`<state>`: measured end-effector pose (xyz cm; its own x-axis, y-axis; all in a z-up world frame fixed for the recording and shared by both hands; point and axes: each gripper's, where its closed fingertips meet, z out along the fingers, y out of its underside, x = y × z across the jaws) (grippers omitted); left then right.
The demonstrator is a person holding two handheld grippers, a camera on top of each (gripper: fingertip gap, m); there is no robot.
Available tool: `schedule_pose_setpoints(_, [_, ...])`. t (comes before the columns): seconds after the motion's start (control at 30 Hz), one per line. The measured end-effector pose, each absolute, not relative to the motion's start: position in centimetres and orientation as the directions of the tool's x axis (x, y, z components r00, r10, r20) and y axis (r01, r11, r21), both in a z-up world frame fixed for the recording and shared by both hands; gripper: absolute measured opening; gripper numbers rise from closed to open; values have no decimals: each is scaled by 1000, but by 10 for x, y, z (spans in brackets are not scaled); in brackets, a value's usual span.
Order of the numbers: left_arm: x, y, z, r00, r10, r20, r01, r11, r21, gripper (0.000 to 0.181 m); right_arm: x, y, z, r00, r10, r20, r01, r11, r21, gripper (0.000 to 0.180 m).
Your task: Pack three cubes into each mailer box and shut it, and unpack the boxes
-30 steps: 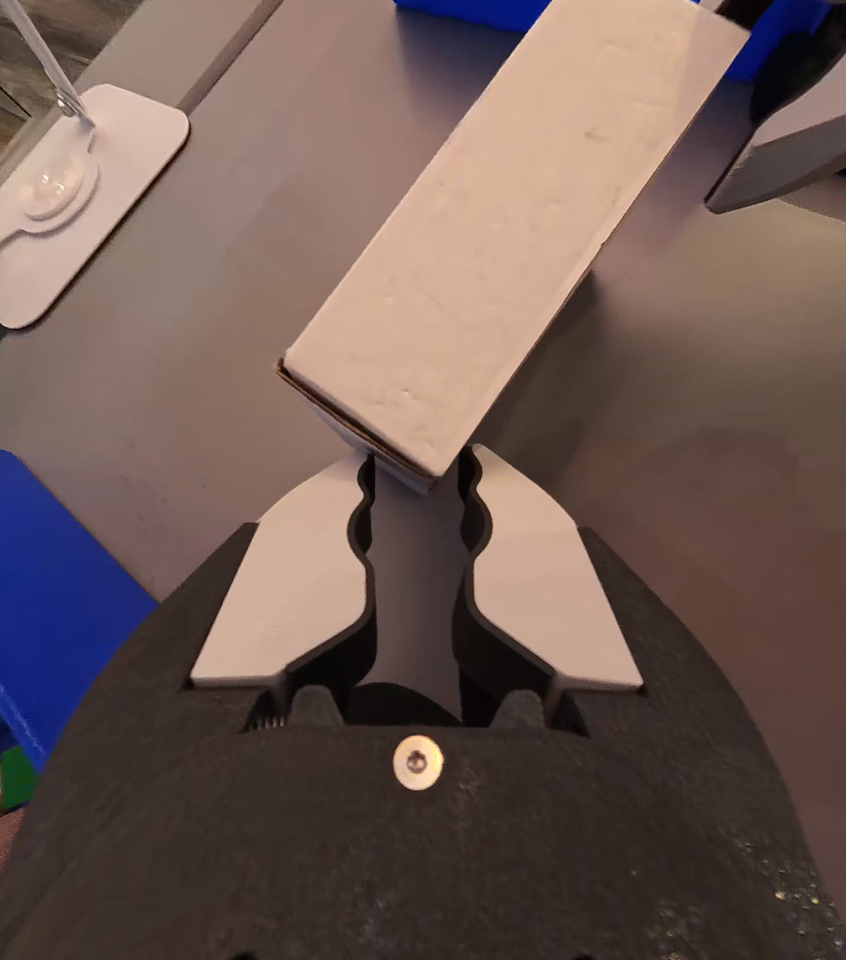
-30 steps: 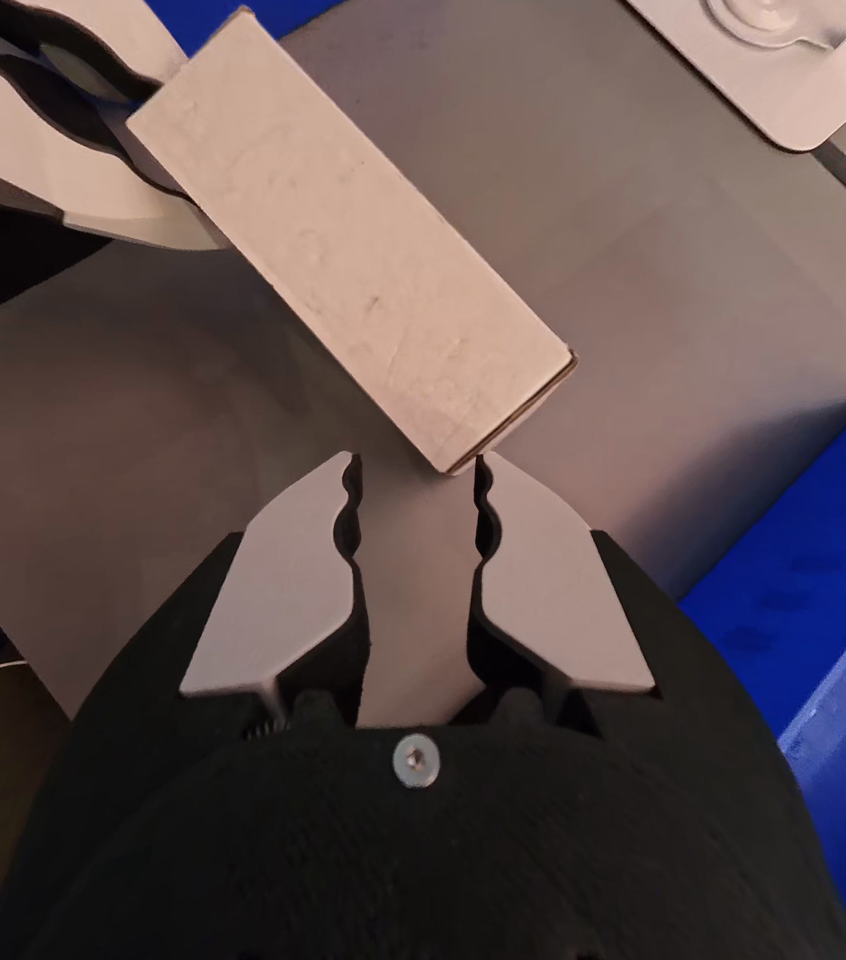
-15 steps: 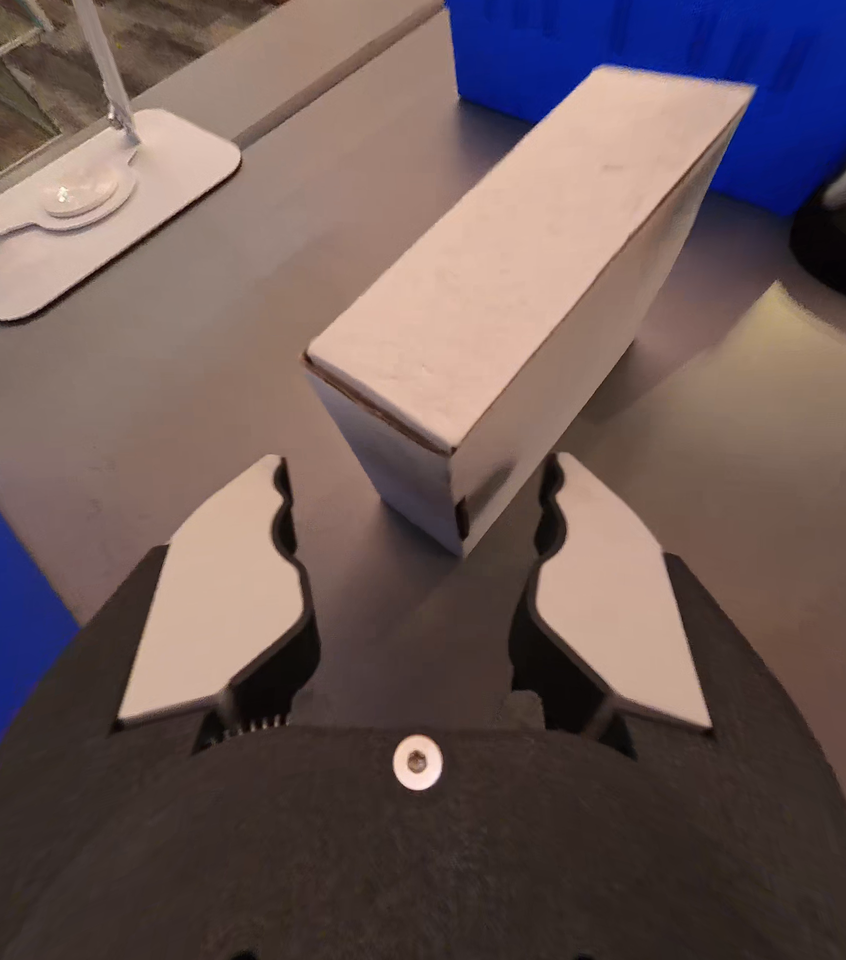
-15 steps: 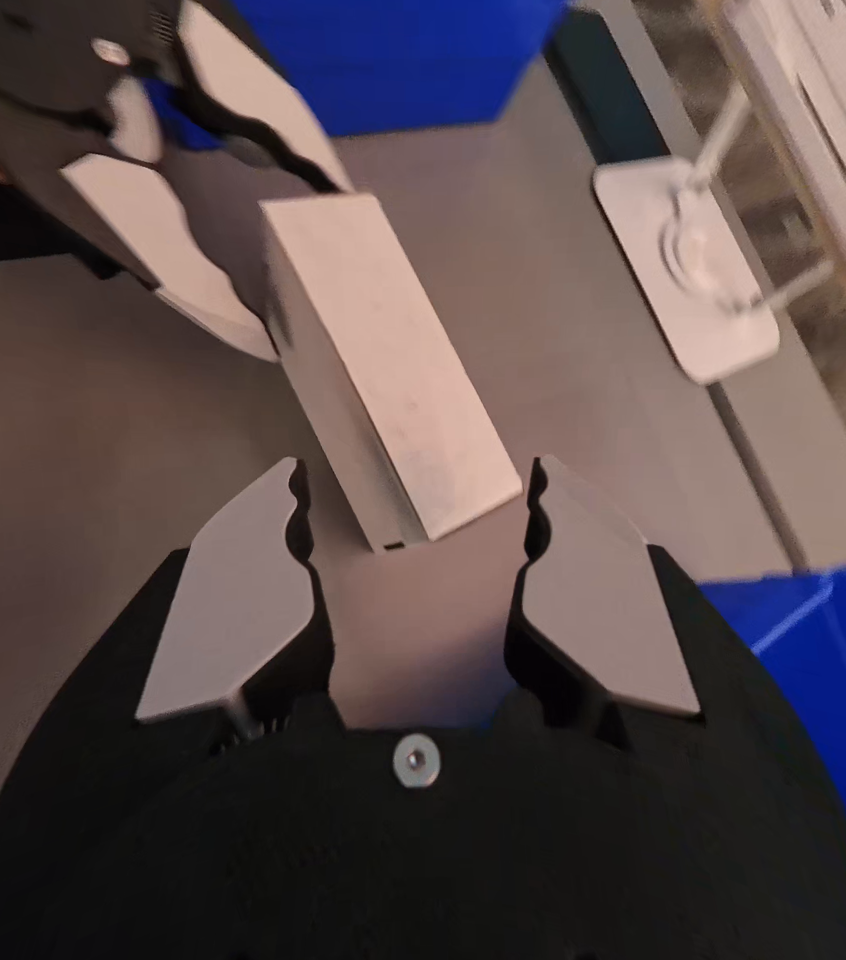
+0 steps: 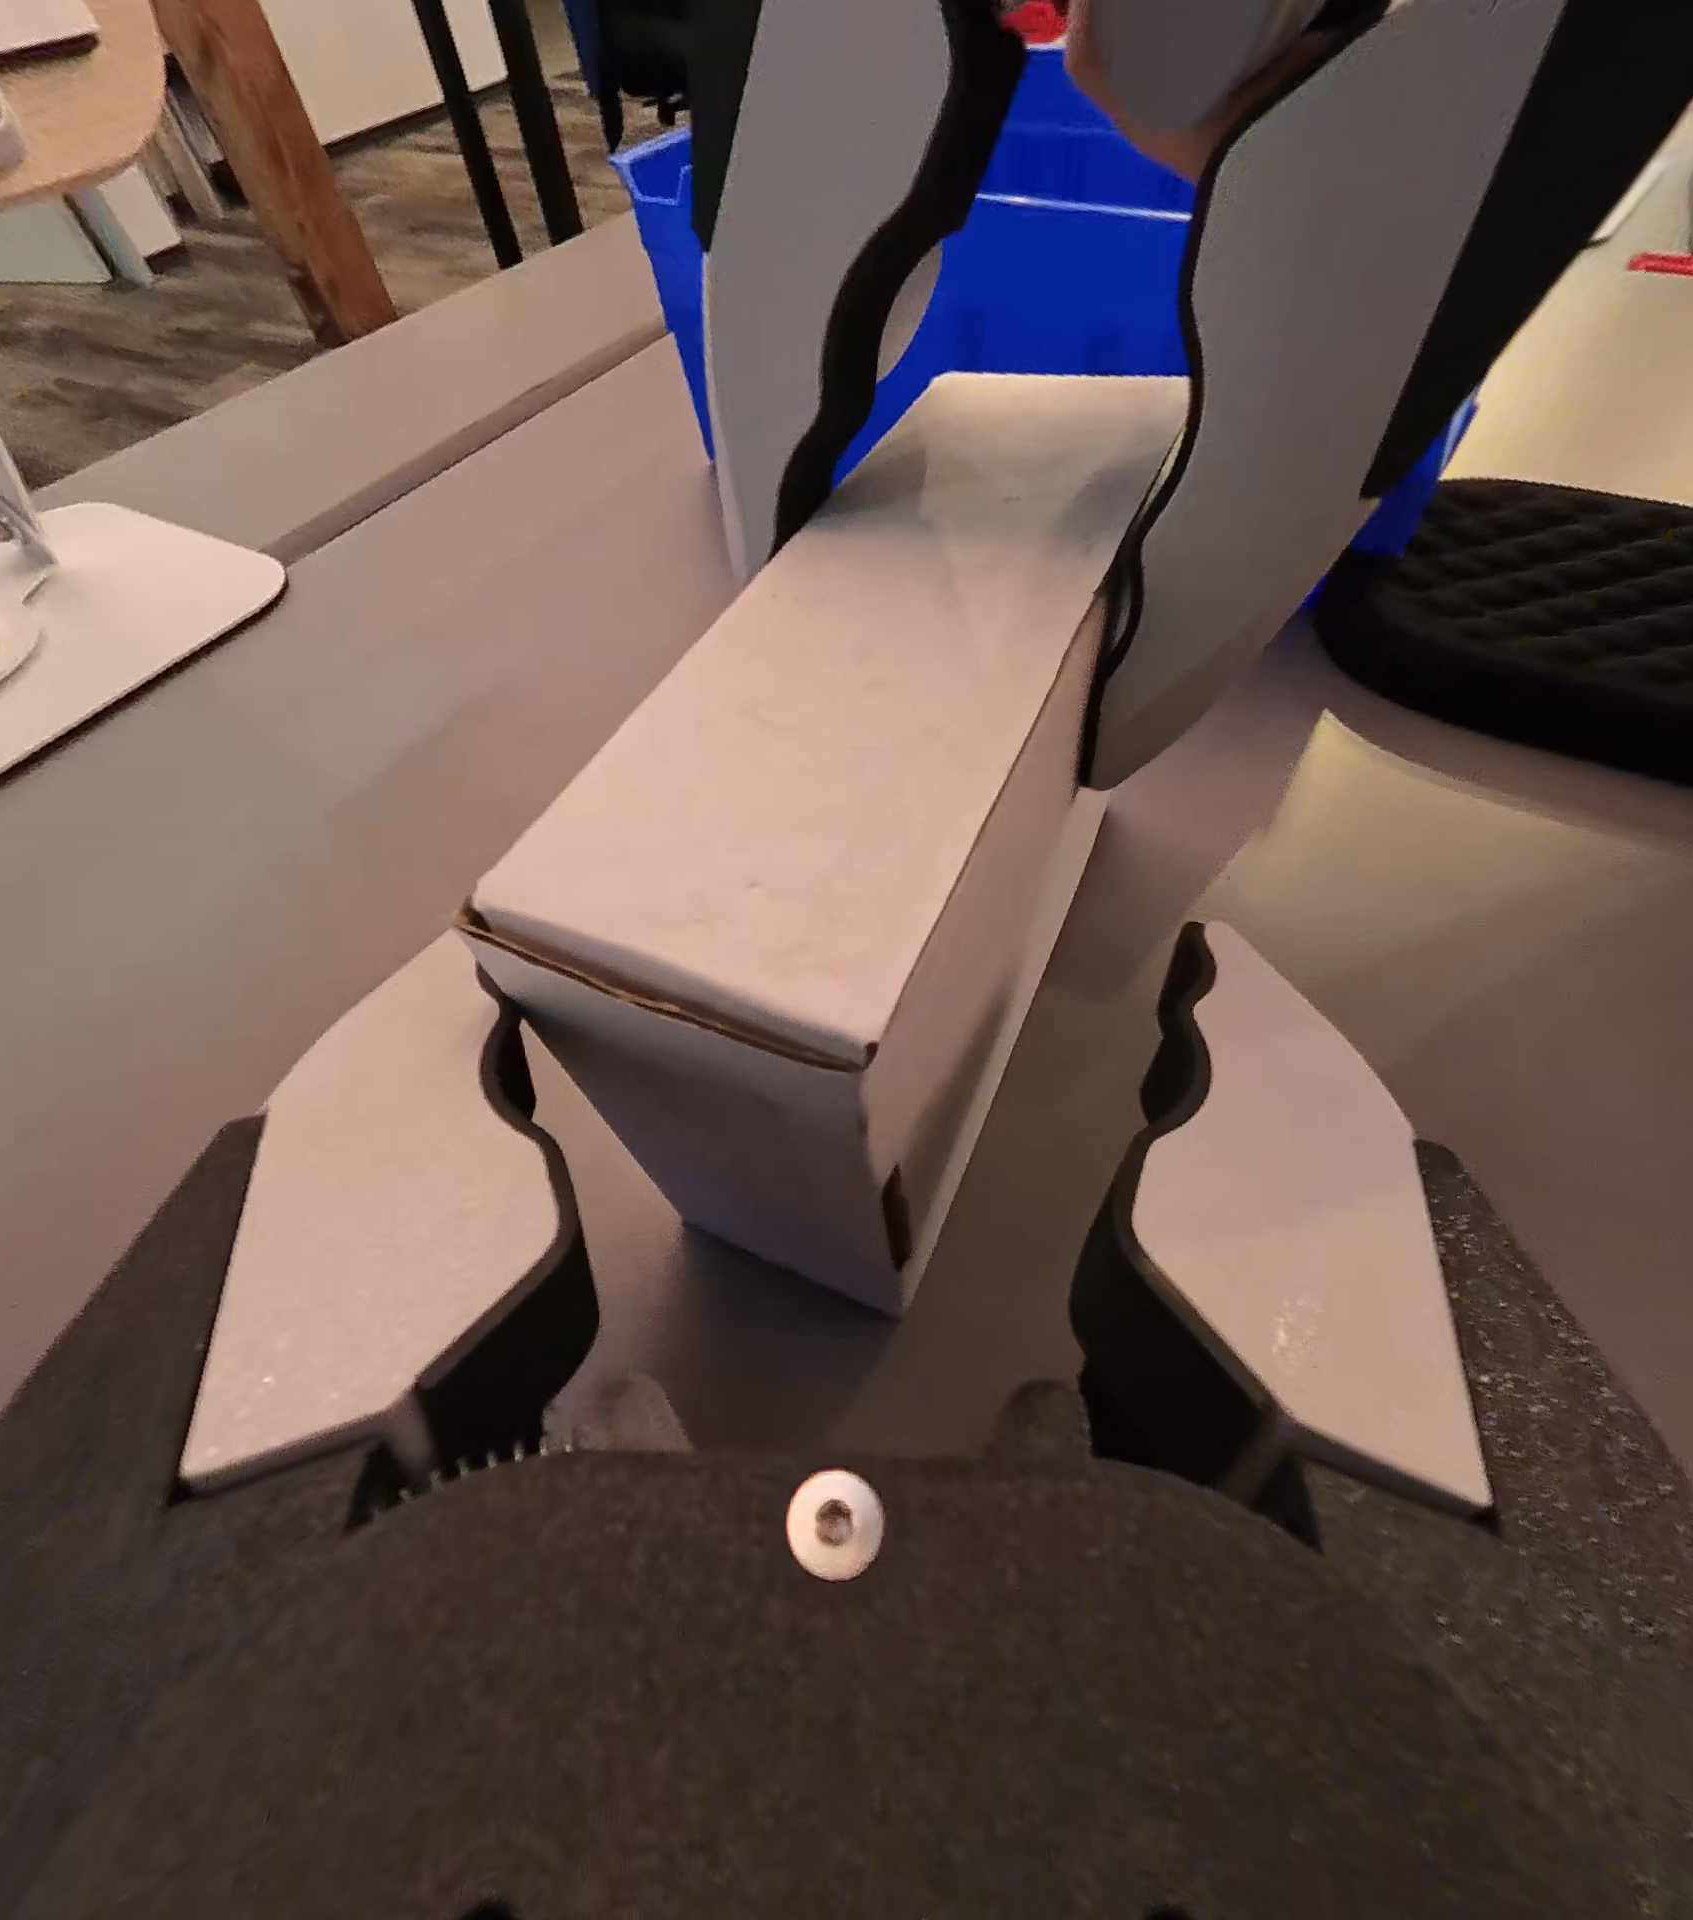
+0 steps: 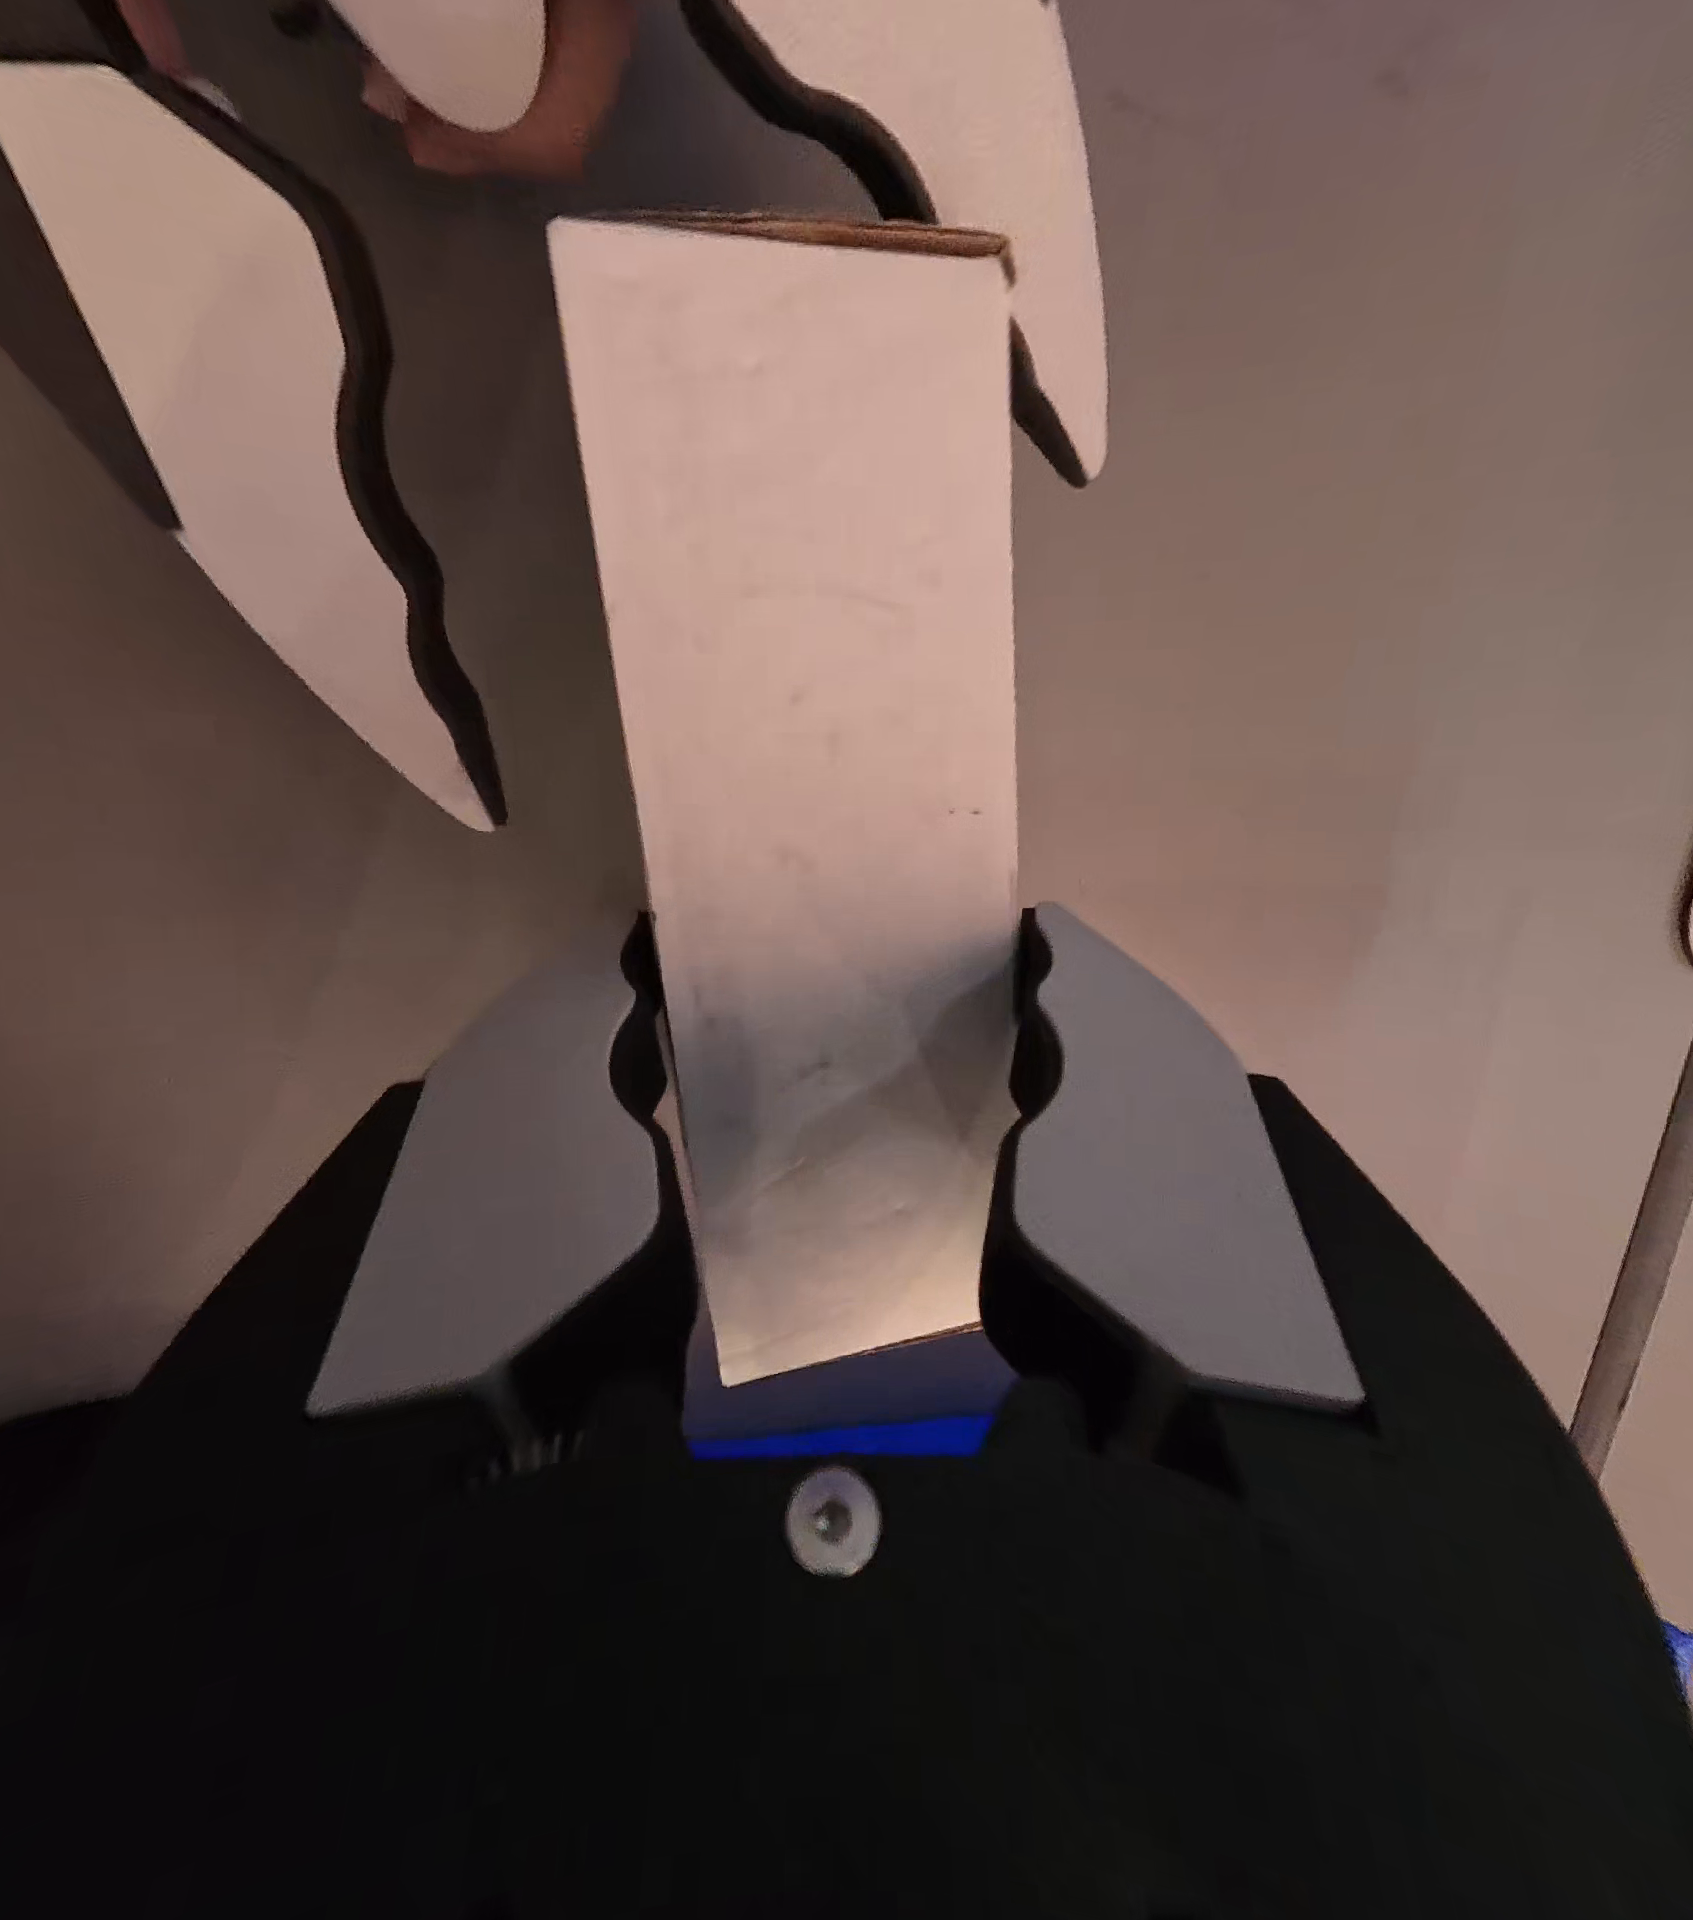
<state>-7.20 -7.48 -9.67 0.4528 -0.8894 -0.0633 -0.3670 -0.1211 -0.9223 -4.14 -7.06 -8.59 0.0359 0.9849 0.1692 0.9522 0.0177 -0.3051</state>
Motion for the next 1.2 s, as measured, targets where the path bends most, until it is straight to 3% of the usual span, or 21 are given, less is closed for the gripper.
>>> schedule_pose_setpoints(0.1, [-65,-69,-95,425,-900,-98,-369,-73,-927,115,-40,-72,-85,12,990,141,940,37,-340,66])
schedule_pose_setpoints(0.2, [-60,-67,-88,414,-900,-140,-348,-14,-937,96,-39,-78,-90,-7,993,120,939,48,-342,66])
schedule_pose_setpoints(0.67, [-57,-66,-91,398,-910,-119,-341,-26,-940,94,-39,-76,-90,-26,989,145,935,75,-346,66])
schedule_pose_setpoints(0.9, [-60,-69,-90,415,-900,-133,-337,-16,-942,92,-61,-83,-46,-35,931,363,887,196,-417,64])
schedule_pose_setpoints(1.03, [-62,-69,-91,421,-901,-103,-328,-45,-943,91,-58,-81,-51,-83,893,442,916,243,-319,59])
schedule_pose_setpoints(1.2, [-62,-68,-91,421,-901,-103,-333,-48,-942,91,-61,-81,-48,-99,873,477,912,271,-307,59])
